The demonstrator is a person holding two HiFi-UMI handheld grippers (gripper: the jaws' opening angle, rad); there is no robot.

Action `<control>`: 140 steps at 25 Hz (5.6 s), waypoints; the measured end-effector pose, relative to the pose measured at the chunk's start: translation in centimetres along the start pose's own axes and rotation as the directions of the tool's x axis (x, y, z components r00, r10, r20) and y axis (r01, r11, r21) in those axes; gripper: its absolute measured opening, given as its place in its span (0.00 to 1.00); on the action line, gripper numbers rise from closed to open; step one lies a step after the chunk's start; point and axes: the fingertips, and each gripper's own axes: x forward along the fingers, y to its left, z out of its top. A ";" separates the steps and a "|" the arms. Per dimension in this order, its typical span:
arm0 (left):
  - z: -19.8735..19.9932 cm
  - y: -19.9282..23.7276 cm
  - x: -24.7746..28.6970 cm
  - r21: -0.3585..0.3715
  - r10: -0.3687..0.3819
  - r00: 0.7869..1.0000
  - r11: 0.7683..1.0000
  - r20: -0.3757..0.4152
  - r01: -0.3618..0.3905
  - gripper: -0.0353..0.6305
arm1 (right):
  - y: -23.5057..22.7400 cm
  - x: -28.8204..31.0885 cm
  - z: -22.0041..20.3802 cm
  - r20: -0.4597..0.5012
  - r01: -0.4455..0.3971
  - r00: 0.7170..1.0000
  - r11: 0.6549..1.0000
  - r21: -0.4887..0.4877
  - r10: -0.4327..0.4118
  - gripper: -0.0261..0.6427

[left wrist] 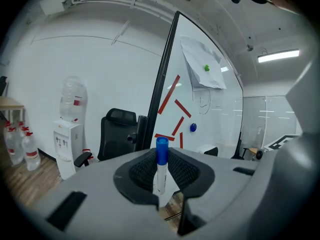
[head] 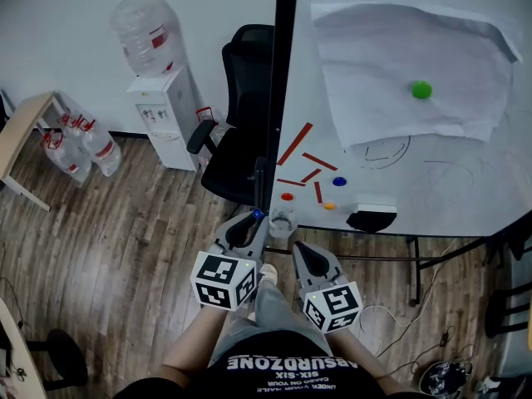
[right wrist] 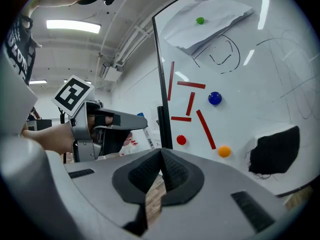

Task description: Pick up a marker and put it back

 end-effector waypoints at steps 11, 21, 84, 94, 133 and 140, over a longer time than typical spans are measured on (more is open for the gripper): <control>-1.5 1.4 -2.7 -0.020 0.060 0.998 0.998 -0.016 -0.060 0.16 | 2.5 0.6 -0.6 -0.010 -0.062 0.998 0.998 -0.003 0.062 0.03; -3.5 0.3 -2.4 -0.005 0.048 0.997 0.999 -0.055 -0.048 0.16 | 2.5 0.2 -1.4 -0.017 -0.058 0.998 0.998 0.001 0.058 0.03; -0.3 -1.5 -3.1 0.087 0.032 0.999 0.996 0.027 -0.034 0.16 | 2.0 -2.4 -2.0 -0.005 -0.033 0.999 0.999 0.020 0.034 0.03; 1.4 -2.4 -0.6 0.132 -0.024 0.999 0.991 0.048 0.017 0.16 | 1.5 -2.1 -1.9 -0.005 -0.014 1.000 1.000 0.025 0.014 0.03; -2.5 -2.2 6.0 0.137 -0.085 0.992 0.986 -0.095 0.098 0.16 | -2.2 0.4 -1.2 -0.024 0.061 0.998 0.997 0.036 -0.060 0.03; -4.2 -2.5 6.6 0.160 -0.089 0.986 0.981 -0.141 0.111 0.16 | -2.5 0.6 -1.5 -0.033 0.068 0.997 0.997 0.042 -0.067 0.03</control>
